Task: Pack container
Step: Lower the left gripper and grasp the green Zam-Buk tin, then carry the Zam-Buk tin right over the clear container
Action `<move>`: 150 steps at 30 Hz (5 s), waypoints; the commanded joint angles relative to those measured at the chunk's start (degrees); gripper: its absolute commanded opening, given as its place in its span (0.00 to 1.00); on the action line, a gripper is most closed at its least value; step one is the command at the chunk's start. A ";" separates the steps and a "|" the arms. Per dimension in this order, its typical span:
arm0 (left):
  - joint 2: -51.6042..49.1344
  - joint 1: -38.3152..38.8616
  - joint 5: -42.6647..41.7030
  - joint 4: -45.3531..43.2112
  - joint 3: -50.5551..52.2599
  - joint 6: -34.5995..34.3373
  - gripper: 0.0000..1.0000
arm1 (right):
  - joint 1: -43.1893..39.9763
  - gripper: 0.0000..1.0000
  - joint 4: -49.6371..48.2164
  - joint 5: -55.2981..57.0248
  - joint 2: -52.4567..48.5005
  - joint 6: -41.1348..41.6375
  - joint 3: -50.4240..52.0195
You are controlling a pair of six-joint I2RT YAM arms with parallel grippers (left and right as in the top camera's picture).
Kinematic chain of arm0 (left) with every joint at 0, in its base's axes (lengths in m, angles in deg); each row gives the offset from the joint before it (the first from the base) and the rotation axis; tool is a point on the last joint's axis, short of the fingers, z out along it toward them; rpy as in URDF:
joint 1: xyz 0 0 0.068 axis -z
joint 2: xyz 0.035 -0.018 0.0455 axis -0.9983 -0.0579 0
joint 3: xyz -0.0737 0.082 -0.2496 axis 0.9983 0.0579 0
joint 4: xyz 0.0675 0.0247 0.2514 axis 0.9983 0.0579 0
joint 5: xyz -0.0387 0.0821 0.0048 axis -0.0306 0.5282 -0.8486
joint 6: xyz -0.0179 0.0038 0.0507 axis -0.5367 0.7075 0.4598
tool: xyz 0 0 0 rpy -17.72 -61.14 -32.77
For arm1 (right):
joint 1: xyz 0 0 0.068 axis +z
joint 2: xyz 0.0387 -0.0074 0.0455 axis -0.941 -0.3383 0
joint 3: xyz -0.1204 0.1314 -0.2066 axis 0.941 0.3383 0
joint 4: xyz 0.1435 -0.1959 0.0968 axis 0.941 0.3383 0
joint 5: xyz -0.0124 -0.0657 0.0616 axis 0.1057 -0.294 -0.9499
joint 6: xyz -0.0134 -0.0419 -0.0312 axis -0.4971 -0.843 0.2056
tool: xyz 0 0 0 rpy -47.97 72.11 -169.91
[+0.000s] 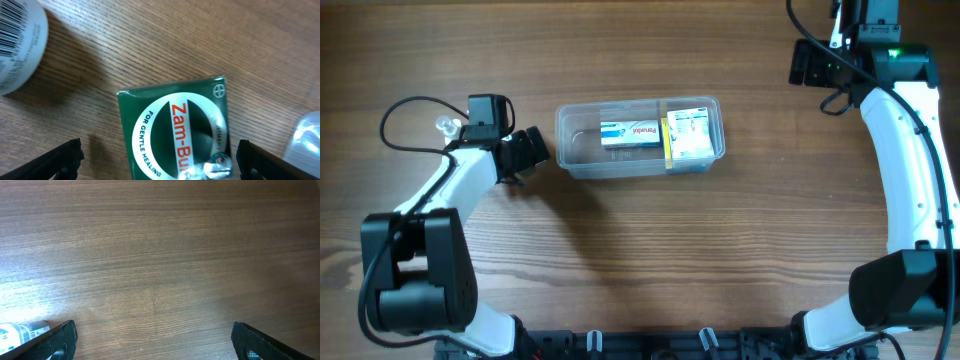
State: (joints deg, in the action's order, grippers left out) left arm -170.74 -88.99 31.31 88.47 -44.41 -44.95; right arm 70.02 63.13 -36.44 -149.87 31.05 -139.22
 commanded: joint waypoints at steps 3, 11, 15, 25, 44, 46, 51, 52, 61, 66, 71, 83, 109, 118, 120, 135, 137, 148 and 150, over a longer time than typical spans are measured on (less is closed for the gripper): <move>-2.82 0.17 -0.28 -1.25 -0.59 1.66 1.00 | 0.13 1.00 -0.15 -0.74 -0.52 0.96 0.26; -3.21 0.17 -0.02 -1.70 -0.59 7.80 1.00 | 0.13 1.00 -0.15 -0.74 -0.52 0.98 0.26; -3.23 0.17 0.37 -1.68 -0.59 7.85 1.00 | 0.13 1.00 -0.15 -0.74 -0.52 0.98 0.26; -3.23 0.17 0.37 -1.46 -0.59 7.56 0.72 | 0.13 1.00 -0.15 -0.74 -0.52 0.98 0.26; 1.20 0.17 0.37 0.50 -0.61 7.39 0.67 | 0.13 1.00 -0.15 -0.74 -0.52 0.96 0.26; 2.62 0.17 0.35 0.74 -0.61 7.39 0.67 | 0.13 1.00 -0.15 -0.74 -0.52 0.98 0.26; 6.45 0.17 0.35 1.70 -0.61 7.39 0.64 | 0.13 1.00 -0.15 -0.74 -0.52 0.96 0.26; 7.39 0.17 0.35 2.12 -0.61 7.39 0.64 | 0.13 1.00 -0.15 -0.74 -0.52 0.96 0.26; 17.07 0.24 -3.76 5.35 -0.61 7.39 0.63 | 0.13 1.00 -0.15 -0.74 -0.52 0.98 0.26; 23.47 1.42 -4.20 6.86 -0.61 7.39 0.62 | 0.13 1.00 -0.15 -0.74 -0.52 0.98 0.26; 28.57 6.14 -4.20 8.52 -0.61 7.13 0.60 | 0.13 1.00 -0.15 -0.74 -0.52 0.98 0.26; 27.30 19.58 -3.21 4.48 -0.61 -3.10 0.57 | 0.13 1.00 -0.15 -0.74 -0.52 0.96 0.26; 11.56 32.48 0.04 -9.20 -0.61 -9.16 0.50 | 0.13 1.00 -0.15 -0.74 -0.52 0.98 0.26; 9.53 32.48 1.27 -10.54 -0.61 -8.98 0.51 | 0.13 1.00 -0.15 -0.74 -0.52 0.98 0.26; 8.63 32.48 1.22 -11.02 -0.61 -8.98 0.52 | 0.13 1.00 -0.15 -0.74 -0.52 0.98 0.26; 5.86 34.71 1.27 -13.46 -0.61 -4.20 0.53 | 0.13 1.00 -0.15 -0.74 -0.52 0.96 0.26; 5.86 34.71 1.27 -13.46 -0.61 -2.54 0.51 | 0.13 1.00 -0.15 -0.74 -0.52 0.96 0.26; 5.86 34.71 1.68 -13.51 -0.61 16.41 0.45 | 0.13 1.00 -0.15 -0.74 -0.52 0.96 0.26; 5.88 34.71 1.66 -13.49 -0.61 19.87 0.45 | 0.13 1.00 -0.15 -0.74 -0.52 0.96 0.26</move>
State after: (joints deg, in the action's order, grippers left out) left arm -164.53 -54.47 31.99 75.40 -44.41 -35.64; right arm 70.02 63.13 -36.44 -149.87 31.05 -139.22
